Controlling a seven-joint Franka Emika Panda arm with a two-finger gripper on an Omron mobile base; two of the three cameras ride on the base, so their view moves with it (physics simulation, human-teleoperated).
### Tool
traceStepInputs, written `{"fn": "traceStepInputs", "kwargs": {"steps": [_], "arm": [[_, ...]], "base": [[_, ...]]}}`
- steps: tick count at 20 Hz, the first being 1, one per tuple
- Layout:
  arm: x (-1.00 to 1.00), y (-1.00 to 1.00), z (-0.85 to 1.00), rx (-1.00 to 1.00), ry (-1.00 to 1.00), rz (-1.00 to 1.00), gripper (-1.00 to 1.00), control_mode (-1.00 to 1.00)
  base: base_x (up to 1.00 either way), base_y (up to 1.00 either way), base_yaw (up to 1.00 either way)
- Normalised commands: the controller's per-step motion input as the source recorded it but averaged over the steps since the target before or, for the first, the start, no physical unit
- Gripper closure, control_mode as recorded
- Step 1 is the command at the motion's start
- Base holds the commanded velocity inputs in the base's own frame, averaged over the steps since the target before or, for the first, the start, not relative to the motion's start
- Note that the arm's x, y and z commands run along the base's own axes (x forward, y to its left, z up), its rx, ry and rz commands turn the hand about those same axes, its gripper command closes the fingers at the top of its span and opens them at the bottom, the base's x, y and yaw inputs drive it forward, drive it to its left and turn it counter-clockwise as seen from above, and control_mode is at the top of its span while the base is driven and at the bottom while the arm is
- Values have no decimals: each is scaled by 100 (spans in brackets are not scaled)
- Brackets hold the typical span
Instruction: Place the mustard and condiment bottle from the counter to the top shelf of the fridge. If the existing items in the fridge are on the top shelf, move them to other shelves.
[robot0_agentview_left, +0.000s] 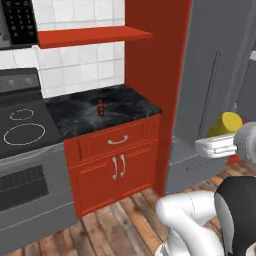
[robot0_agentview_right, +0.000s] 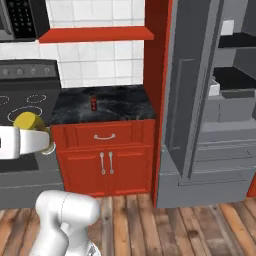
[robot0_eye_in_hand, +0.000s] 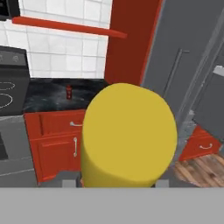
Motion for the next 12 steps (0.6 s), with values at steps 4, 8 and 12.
{"fn": "traceStepInputs", "kwargs": {"steps": [4,8,12], "arm": [[0,0,0,0,0,0,100,100],[0,0,0,0,0,0,100,100],[0,0,0,0,0,0,100,100]], "base": [[-20,-95,-57],[8,-100,-53],[72,-100,-37]]}}
